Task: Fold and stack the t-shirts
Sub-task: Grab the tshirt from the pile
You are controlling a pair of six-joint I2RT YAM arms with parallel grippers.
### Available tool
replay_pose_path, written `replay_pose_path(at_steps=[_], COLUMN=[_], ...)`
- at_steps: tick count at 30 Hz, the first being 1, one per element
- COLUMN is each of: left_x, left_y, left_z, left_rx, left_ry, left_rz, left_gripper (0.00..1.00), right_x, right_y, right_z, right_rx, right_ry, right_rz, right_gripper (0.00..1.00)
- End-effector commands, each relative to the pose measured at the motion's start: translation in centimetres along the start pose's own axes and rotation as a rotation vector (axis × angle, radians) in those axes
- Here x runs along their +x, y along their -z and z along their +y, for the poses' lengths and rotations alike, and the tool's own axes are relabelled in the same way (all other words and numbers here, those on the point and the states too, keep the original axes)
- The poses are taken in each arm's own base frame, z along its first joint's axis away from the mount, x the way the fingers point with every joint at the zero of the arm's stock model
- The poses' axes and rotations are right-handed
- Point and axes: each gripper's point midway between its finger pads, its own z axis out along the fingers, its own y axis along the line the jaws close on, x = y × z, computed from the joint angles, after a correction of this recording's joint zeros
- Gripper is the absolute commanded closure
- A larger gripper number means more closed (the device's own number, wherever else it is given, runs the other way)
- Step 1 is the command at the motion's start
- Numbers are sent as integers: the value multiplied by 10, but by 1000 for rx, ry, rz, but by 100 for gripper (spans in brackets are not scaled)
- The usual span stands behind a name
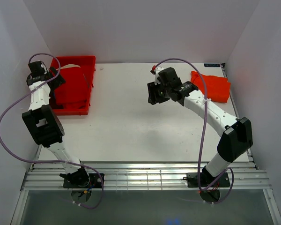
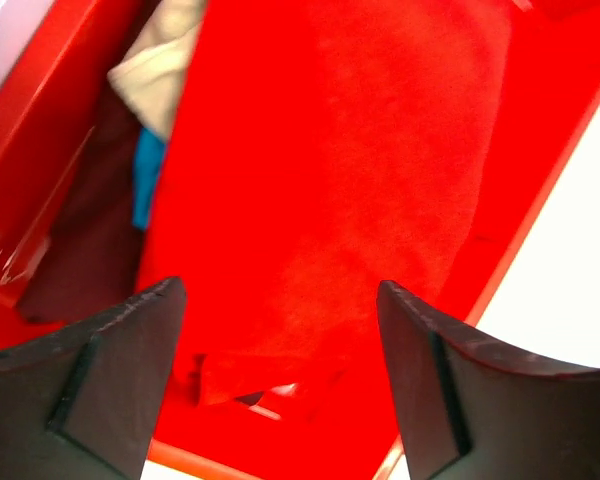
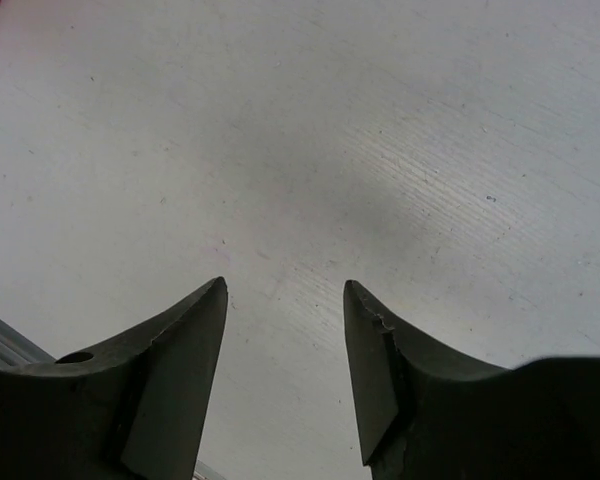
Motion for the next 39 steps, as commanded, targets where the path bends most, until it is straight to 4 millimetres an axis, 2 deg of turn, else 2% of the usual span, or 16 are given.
replay_pose_path(at_steps=[1,7,10,15,18,25,27,28,29,30,32,36,38,39], left_x=[-30,-14,1,37,49,54,55,56,56,50,46,11,-31,-45], left_y=[10,-17,-27,-46,-53,-62,-62,-61,-60,-54,-48,-17,21,39], left_z=[-21,5,15,31,38,44,44,45,46,44,40,19,-7,-16], left_rx=[98,-14,-50,-109,-142,-167,-169,-171,-177,-178,-167,-123,-65,-44], left_ry=[-40,-39,-32,-19,-13,-8,-6,-4,0,7,13,46,56,72], left_rz=[-112,-90,-64,6,29,30,31,30,28,7,-14,-89,-196,-227], left_gripper=[15,28,31,35,36,39,60,74,93,100,100,100,100,100], right_x=[-10,-4,-1,3,5,14,16,17,15,16,15,14,14,10], right_y=[-1,-8,-11,-14,-13,-15,-16,-16,-16,-16,-15,-16,-16,-15], right_z=[1,3,3,8,7,5,5,4,4,4,4,4,2,3], right_rx=[-10,-15,-19,-38,-33,-29,-28,-26,-24,-23,-21,-16,-8,-6], right_ry=[20,3,-6,-28,-32,-48,-51,-52,-53,-53,-54,-54,-53,-52], right_rz=[-71,-15,-2,21,25,51,55,58,51,54,51,60,68,61], right_gripper=[43,43,44,44,44,45,45,45,45,45,45,45,45,45])
